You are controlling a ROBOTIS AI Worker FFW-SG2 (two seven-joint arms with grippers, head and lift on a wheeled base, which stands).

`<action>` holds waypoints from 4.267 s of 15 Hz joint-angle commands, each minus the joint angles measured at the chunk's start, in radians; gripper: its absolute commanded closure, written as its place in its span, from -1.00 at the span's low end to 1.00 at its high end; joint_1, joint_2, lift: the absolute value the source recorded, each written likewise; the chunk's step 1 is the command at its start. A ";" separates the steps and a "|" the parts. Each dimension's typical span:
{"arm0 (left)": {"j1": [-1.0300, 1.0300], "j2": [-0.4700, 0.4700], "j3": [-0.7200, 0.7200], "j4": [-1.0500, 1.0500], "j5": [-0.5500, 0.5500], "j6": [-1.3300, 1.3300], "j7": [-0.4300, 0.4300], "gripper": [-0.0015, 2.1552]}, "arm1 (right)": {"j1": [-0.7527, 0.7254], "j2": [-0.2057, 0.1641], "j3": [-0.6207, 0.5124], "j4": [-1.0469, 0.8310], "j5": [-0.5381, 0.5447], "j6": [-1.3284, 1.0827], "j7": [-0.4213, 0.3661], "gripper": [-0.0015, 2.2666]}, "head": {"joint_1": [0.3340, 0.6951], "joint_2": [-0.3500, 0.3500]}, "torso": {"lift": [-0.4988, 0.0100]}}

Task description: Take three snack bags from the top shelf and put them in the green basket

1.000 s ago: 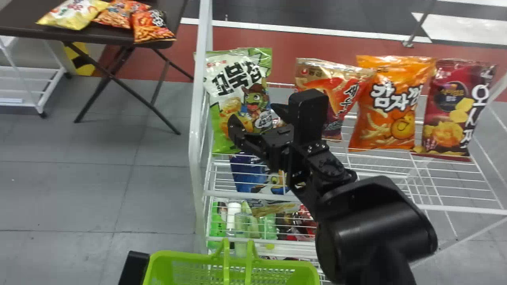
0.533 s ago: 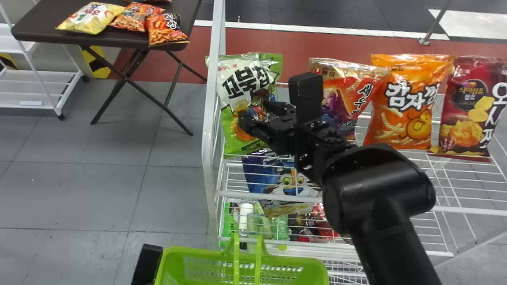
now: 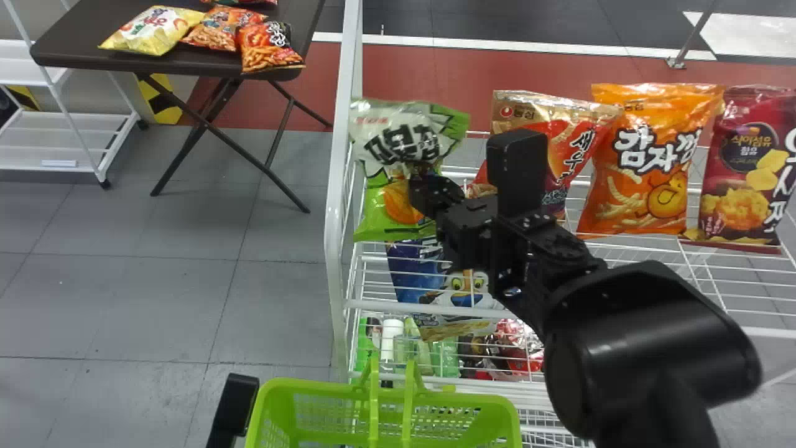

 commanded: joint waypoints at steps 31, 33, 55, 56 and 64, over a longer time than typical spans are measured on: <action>-0.032 -0.011 -0.056 -0.007 -0.004 0.004 0.084 0.44 | 0.787 -0.021 -0.248 -0.412 -0.168 0.362 0.194 0.60 | 1.00 -1.00 | 0.85; -0.032 -0.011 -0.057 -0.007 -0.004 0.004 0.084 0.44 | 0.768 -0.023 -0.251 -0.377 -0.167 0.301 0.202 -0.46 | 1.00 -1.00 | 0.85; -0.033 -0.007 -0.088 -0.006 -0.005 0.004 0.098 0.44 | 0.376 0.001 -0.314 -0.211 -0.154 -0.432 -0.024 -0.93 | 1.00 -1.00 | 0.85; -0.033 -0.007 -0.087 -0.006 -0.007 0.004 0.098 0.44 | 0.305 0.001 -0.308 -0.154 -0.141 -0.392 -0.024 -0.92 | 1.00 -1.00 | 0.85; -0.040 -0.001 -0.070 0.001 -0.008 0.004 0.089 0.44 | -0.028 0.001 -0.233 0.262 -0.098 -0.396 -0.055 -0.89 | 1.00 -0.96 | 0.85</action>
